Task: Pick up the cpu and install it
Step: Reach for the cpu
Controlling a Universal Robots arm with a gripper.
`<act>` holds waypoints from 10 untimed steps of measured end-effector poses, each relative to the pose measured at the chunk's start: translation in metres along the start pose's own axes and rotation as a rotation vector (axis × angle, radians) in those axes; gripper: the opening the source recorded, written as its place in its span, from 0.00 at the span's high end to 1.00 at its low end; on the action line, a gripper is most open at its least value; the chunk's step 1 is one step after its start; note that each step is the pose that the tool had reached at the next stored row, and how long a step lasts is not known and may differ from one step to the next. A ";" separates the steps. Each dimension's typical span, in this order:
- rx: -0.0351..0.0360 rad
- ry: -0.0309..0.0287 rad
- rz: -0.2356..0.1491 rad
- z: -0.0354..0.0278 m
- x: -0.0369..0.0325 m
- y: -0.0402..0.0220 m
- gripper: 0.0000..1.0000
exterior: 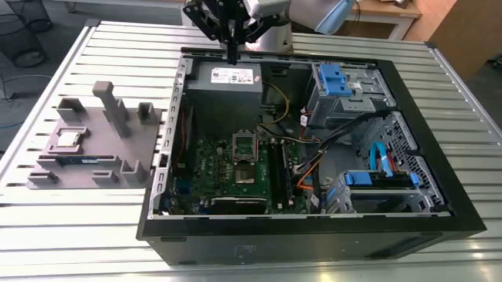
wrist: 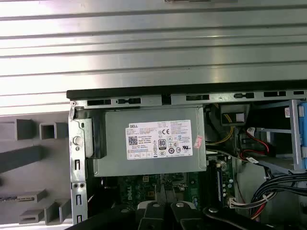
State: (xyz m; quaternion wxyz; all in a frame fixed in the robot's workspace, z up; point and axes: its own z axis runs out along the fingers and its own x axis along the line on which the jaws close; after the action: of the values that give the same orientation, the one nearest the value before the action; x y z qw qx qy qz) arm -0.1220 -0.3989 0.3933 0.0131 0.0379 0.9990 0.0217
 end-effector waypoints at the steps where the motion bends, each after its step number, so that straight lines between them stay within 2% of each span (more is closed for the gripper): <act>1: 0.0000 0.0000 0.000 0.0000 0.0000 0.0000 0.89; 10: 0.0000 0.0000 0.000 0.0000 0.0000 0.0000 0.89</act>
State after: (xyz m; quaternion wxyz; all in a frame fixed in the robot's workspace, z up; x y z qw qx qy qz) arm -0.1220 -0.3989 0.3933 0.0131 0.0379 0.9990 0.0217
